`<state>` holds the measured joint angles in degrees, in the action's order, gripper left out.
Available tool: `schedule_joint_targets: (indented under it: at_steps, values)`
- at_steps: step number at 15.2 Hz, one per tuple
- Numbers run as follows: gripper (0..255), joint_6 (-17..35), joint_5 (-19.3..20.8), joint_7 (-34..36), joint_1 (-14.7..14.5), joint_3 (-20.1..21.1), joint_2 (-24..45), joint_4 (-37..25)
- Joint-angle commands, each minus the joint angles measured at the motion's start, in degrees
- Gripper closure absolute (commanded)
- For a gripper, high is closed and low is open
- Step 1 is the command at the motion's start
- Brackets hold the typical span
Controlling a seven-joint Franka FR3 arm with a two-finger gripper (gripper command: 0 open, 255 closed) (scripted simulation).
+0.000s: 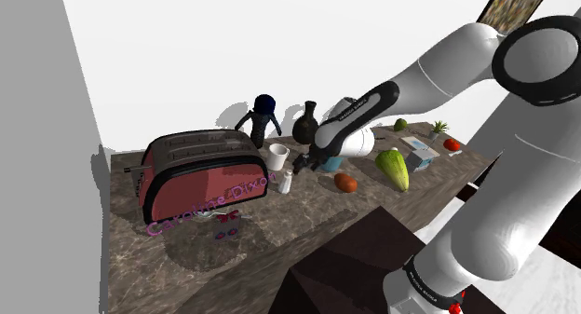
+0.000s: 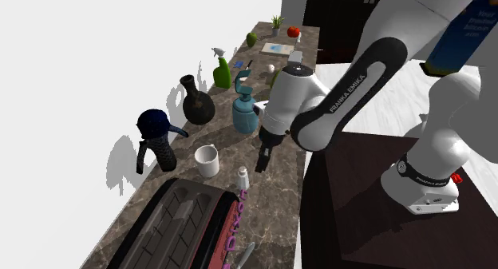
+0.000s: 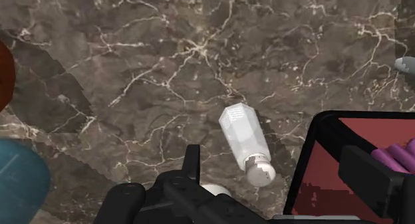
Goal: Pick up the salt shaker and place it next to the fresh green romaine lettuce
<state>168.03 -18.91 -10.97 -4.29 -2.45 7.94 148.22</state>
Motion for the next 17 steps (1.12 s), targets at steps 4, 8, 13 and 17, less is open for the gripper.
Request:
schedule_joint_targets:
  at_steps: [4, 8, 13, 17]
  values:
    - [0, 6.89, -11.47, -10.34, 6.88, 8.76, 12.80, -8.18]
    - [0, 9.13, -11.99, -11.18, 8.27, 10.52, 16.78, -10.11]
    - [0, 10.97, -12.25, -11.80, 9.17, 11.69, 20.34, -11.97]
    - [0, 10.97, -12.25, -11.80, 9.16, 11.68, 20.34, -11.97]
